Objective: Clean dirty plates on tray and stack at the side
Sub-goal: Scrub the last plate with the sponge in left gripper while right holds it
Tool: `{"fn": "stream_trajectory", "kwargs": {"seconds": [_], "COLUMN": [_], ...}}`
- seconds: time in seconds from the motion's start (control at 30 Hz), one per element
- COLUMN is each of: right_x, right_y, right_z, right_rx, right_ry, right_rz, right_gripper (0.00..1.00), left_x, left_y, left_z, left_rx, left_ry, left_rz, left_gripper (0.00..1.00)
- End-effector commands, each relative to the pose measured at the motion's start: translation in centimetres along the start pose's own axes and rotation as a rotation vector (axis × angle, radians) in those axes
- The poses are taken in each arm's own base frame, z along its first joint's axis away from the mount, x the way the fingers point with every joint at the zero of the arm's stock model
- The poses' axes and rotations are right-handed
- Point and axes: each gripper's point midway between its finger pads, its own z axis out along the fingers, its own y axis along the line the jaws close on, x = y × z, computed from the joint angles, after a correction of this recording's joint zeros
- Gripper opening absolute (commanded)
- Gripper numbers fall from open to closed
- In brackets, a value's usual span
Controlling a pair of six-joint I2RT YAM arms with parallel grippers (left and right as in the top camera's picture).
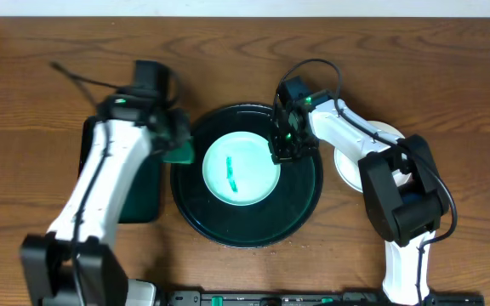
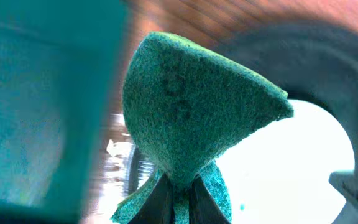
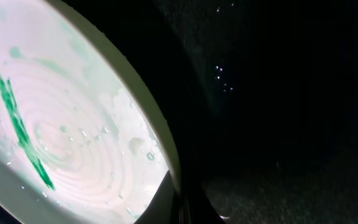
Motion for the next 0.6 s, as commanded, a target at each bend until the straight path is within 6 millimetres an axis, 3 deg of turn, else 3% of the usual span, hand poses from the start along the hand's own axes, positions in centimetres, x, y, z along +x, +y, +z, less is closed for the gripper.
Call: {"fn": "stream_trajectory", "kwargs": {"seconds": [0.0, 0.2, 0.43, 0.5, 0.57], "right_x": [0.6, 0.6, 0.6, 0.6, 0.6], "right_y": [-0.8, -0.8, -0.9, -0.9, -0.9], "right_z": [0.7, 0.7, 0.7, 0.7, 0.7], "right_rx": [0.027, 0.027, 0.030, 0.030, 0.030], "right_ry": [0.018, 0.018, 0.017, 0.017, 0.017], "right_rz": [0.032, 0.032, 0.032, 0.032, 0.032], "right_gripper": [0.01, 0.01, 0.01, 0.01, 0.01], "left_x": [3.0, 7.0, 10.9, 12.0, 13.2], "left_y": [-3.0, -5.3, -6.7, -7.6, -10.0], "left_z": [2.9, 7.1, 9.9, 10.2, 10.1], "left_rx": [0.025, -0.036, -0.086, -0.048, 0.097], "left_ry": [0.118, 0.248, 0.360, 0.408, 0.464], "left_rz": [0.092, 0.130, 0.126, 0.136, 0.225], "left_gripper": [0.07, 0.07, 0.07, 0.07, 0.07]}}
